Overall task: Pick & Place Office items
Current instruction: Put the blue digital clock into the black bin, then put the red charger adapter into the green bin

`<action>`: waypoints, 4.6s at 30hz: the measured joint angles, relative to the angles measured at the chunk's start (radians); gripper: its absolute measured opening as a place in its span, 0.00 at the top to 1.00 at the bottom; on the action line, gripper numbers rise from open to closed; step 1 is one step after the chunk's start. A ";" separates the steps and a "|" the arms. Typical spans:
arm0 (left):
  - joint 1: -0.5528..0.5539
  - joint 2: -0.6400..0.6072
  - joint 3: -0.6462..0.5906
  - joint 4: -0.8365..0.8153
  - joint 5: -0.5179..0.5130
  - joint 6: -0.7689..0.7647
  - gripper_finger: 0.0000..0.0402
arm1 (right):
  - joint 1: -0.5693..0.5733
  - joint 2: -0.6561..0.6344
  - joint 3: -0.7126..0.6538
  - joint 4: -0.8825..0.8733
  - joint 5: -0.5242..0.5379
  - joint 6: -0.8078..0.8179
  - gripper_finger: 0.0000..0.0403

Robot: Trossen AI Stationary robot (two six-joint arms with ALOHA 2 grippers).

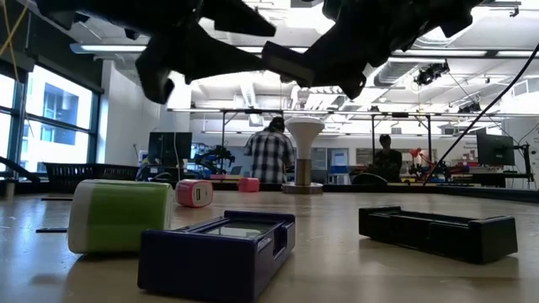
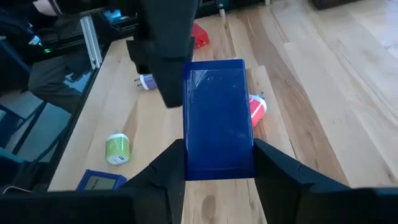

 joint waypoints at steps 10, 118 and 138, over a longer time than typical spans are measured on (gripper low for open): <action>0.017 0.033 0.000 0.085 -0.008 0.115 0.52 | 0.000 0.000 0.000 0.008 -0.024 0.005 0.65; 0.905 -0.276 -0.001 -1.530 -0.228 -2.051 0.88 | 0.101 -0.110 0.000 -0.243 0.399 0.005 0.10; 0.902 -0.280 0.006 -1.541 -0.206 -1.998 0.71 | 0.101 -0.110 0.000 -0.243 0.400 0.000 0.10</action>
